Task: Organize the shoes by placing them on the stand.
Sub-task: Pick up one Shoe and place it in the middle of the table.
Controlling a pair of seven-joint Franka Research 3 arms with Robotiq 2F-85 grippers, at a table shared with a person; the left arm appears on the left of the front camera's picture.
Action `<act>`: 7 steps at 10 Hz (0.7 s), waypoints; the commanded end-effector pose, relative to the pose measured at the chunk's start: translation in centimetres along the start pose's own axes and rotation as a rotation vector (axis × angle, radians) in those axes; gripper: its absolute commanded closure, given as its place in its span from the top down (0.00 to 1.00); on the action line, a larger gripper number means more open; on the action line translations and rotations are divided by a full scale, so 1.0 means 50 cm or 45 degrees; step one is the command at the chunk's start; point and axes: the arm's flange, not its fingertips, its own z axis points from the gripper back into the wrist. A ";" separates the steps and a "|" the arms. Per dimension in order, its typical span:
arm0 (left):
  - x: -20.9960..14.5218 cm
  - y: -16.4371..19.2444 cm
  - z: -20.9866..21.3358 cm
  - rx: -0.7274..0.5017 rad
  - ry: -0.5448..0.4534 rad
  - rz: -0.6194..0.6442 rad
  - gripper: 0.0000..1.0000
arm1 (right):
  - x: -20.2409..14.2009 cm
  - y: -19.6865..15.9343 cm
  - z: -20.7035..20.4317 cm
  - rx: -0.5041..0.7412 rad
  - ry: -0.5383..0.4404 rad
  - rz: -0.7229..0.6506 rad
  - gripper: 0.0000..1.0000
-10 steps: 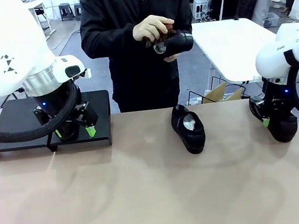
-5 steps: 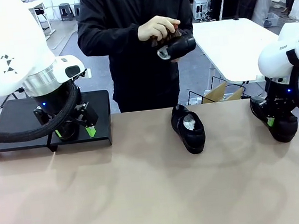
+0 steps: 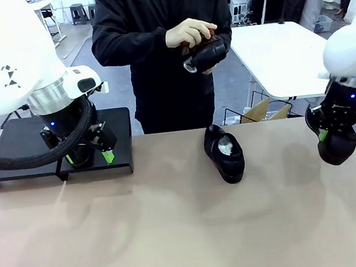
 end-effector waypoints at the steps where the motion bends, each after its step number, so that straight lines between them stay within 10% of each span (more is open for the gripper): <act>1: 0.000 0.005 0.004 -0.025 -0.004 -0.009 1.00 | -0.149 0.035 0.063 0.047 -0.032 -0.020 0.00; 3: 0.000 0.005 0.004 -0.025 -0.004 -0.009 1.00 | -0.252 0.069 0.081 -0.041 -0.088 0.086 0.00; 4: 0.000 0.005 0.004 -0.025 -0.004 -0.009 1.00 | -0.148 0.038 0.069 0.036 -0.037 -0.004 0.00; 7: 0.000 0.005 0.004 -0.025 -0.004 -0.009 1.00 | -0.148 0.038 0.069 0.036 -0.037 -0.004 0.00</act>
